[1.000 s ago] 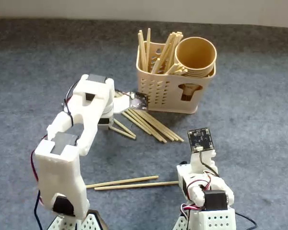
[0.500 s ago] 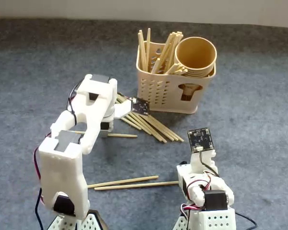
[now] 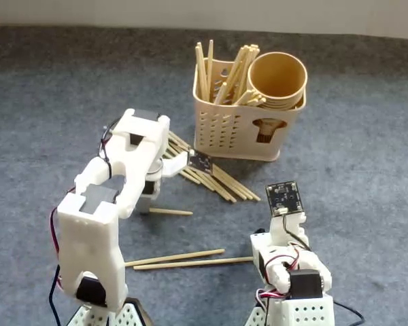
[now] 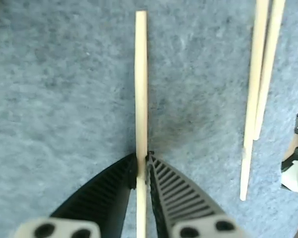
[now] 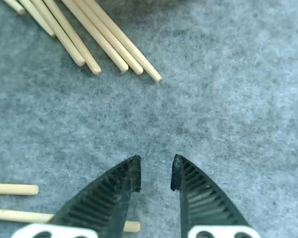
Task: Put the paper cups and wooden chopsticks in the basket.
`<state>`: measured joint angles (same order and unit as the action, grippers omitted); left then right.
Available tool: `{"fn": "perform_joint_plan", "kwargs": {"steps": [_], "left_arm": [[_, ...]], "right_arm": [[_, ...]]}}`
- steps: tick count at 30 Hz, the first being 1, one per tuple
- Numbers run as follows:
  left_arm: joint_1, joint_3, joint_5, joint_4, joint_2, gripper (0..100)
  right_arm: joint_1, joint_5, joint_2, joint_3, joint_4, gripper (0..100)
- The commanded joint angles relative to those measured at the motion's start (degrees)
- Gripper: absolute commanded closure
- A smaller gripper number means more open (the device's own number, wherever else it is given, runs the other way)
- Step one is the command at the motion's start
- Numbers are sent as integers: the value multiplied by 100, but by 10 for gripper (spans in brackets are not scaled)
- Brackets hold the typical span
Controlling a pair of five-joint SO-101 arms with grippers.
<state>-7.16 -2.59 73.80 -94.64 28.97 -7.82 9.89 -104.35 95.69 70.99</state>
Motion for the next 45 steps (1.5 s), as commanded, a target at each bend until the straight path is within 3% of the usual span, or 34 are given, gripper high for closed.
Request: {"fn": "perform_joint_plan", "kwargs": {"steps": [1,18,25,36,45], "left_arm": [[-110,-13,158,-255,-303,993],[-391,-1648,-492,642,-3284,993],[-444,-1596,-1020,642,-3767,993],[-1235,-1569,-1881,651,-5051,993],[-1288,-259,-3068,651,-5385,993]], "right_arm": [[-13,62,-57,673,31,879],[-13,62,-57,673,31,879],[-13,62,-57,673,31,879],[-13,62,-57,673,31,879],[-13,62,-57,673,31,879]]}}
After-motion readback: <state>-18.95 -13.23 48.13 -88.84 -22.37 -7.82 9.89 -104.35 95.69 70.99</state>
